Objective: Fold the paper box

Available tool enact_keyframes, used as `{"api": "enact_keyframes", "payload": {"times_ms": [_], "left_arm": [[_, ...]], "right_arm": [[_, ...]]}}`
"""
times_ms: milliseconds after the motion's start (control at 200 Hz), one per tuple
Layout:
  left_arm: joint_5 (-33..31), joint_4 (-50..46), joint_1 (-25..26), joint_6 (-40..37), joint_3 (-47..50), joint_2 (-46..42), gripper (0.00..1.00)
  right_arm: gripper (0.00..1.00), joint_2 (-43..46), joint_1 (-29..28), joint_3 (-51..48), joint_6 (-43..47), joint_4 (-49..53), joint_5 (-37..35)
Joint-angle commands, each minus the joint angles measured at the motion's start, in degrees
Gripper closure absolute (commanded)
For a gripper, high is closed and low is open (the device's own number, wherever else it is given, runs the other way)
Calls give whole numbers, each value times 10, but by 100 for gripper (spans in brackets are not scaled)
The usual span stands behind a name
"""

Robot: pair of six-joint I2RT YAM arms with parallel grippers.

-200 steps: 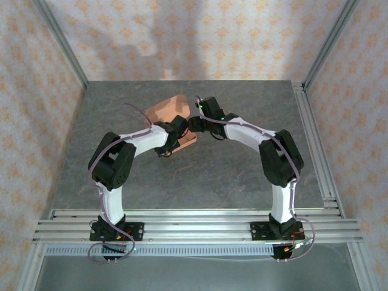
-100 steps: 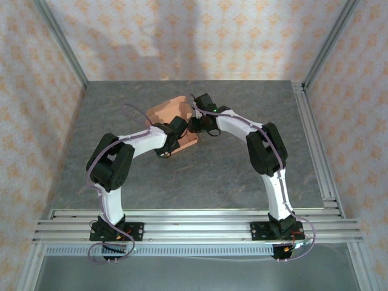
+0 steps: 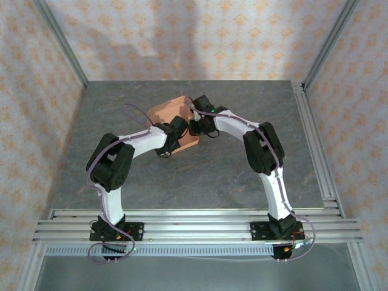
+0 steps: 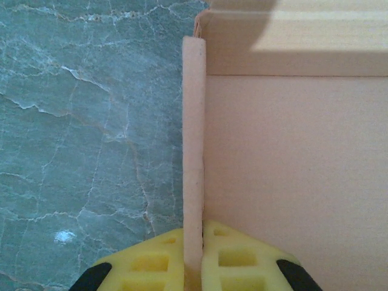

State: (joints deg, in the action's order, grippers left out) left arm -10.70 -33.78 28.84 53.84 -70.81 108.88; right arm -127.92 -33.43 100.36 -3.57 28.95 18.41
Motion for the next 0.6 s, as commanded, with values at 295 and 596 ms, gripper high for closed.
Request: {"api": "enact_keyframes", "payload": {"times_ms": [295,596], "left_arm": [[6,-13,-1,-6,6,-10,88],[4,1,-2,0,26,-48,79]], "right_arm": [[84,-32,-32,46,40,65,-140],[94,-35,-38,56,34,70,-188]]}}
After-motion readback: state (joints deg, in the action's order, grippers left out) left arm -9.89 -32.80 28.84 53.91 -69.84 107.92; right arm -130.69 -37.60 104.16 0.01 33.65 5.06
